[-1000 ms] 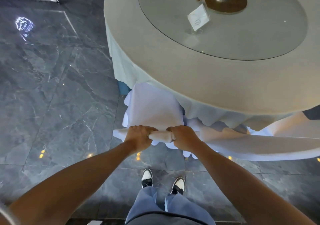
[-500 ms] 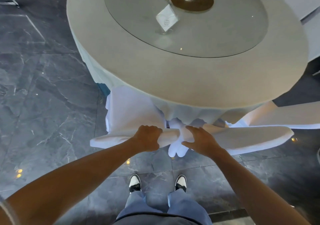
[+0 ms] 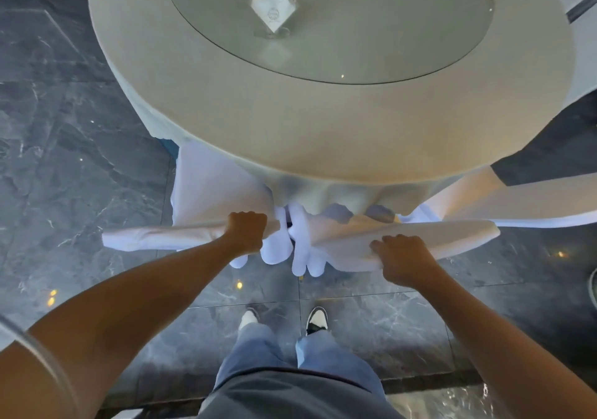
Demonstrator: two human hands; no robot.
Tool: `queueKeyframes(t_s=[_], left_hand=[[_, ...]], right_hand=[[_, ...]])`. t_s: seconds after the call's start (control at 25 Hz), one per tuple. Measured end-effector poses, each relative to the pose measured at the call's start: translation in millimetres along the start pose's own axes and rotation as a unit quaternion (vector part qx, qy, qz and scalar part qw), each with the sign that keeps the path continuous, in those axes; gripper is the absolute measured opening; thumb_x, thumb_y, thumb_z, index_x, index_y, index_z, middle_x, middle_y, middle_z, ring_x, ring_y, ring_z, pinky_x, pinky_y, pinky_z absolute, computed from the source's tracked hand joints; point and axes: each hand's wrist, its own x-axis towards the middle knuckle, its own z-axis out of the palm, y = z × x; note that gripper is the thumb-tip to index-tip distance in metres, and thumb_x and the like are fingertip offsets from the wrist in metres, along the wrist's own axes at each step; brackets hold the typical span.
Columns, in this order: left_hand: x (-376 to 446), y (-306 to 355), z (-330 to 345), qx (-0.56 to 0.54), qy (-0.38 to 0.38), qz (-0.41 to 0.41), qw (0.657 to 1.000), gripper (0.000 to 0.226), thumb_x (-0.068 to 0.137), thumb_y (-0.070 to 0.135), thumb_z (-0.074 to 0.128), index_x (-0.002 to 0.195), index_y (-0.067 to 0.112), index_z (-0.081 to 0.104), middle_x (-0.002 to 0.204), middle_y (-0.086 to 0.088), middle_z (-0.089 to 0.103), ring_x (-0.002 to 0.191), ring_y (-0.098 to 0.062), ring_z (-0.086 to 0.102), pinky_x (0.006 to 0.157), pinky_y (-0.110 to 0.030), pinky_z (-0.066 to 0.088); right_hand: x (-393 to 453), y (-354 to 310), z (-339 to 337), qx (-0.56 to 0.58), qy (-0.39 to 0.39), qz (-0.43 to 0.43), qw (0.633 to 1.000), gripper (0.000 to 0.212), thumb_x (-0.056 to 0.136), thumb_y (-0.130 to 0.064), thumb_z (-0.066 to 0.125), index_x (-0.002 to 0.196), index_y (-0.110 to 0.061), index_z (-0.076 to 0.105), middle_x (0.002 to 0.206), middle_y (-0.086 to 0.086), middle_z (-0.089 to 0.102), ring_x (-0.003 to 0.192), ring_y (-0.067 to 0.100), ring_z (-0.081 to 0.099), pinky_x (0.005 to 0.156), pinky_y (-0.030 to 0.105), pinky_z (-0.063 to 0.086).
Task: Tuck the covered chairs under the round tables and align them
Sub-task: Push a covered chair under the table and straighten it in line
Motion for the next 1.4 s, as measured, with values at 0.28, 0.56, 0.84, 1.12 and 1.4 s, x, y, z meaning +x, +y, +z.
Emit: queueKeyframes(t_s=[0.28, 0.56, 0.84, 1.12, 1.4], left_hand=[[-8.1, -7.3, 4.3, 0.032, 0.015, -0.002, 0.999, 0.027, 0.079, 0.017, 0.062, 0.106, 0.019, 0.067, 0.099, -0.003, 0.071, 0.092, -0.024, 0.069, 0.074, -0.028, 0.049], [-39.2, -27.5, 36.7, 0.021, 0.02, 0.023, 0.999, 0.028, 0.084, 0.02, 0.058, 0.111, 0.024, 0.067, 0.103, 0.0, 0.07, 0.097, -0.024, 0.067, 0.072, -0.027, 0.041], [-39.1, -39.6, 34.5, -0.015, 0.039, 0.047, 0.998, 0.029, 0.08, 0.023, 0.057, 0.107, 0.027, 0.066, 0.101, 0.002, 0.071, 0.092, -0.023, 0.067, 0.07, -0.028, 0.04], [-38.4, -35.7, 32.2, -0.025, 0.029, 0.06, 0.997, 0.029, 0.076, 0.017, 0.055, 0.102, 0.025, 0.066, 0.096, 0.001, 0.071, 0.089, -0.024, 0.067, 0.071, -0.029, 0.042], [-34.7, -19.6, 13.4, -0.036, -0.011, 0.108, 0.993, 0.031, 0.079, 0.022, 0.056, 0.109, 0.025, 0.063, 0.106, 0.003, 0.069, 0.095, -0.023, 0.065, 0.08, -0.031, 0.049]], right_hand=[[11.2, -27.8, -13.5, 0.001, 0.002, 0.058, 0.998, 0.023, 0.078, -0.033, 0.062, 0.096, -0.025, 0.073, 0.086, -0.004, 0.071, 0.081, 0.019, 0.069, 0.076, 0.03, 0.056], [33.4, -75.5, -46.9, -0.009, -0.008, 0.077, 0.997, 0.023, 0.079, -0.031, 0.063, 0.097, -0.02, 0.07, 0.089, -0.004, 0.069, 0.084, 0.018, 0.068, 0.072, 0.026, 0.055], [42.9, -113.7, -60.4, 0.004, 0.015, 0.066, 0.998, 0.025, 0.085, -0.03, 0.061, 0.105, -0.017, 0.068, 0.082, -0.001, 0.06, 0.084, 0.02, 0.065, 0.076, 0.029, 0.054], [43.7, -118.8, -60.3, 0.015, 0.023, 0.072, 0.997, 0.024, 0.085, -0.028, 0.06, 0.105, -0.018, 0.067, 0.093, 0.001, 0.066, 0.088, 0.021, 0.066, 0.076, 0.03, 0.049], [33.4, -99.5, -38.7, 0.036, 0.09, 0.02, 0.995, 0.024, 0.082, -0.023, 0.06, 0.106, -0.019, 0.064, 0.087, 0.001, 0.067, 0.077, 0.02, 0.066, 0.07, 0.029, 0.053]])
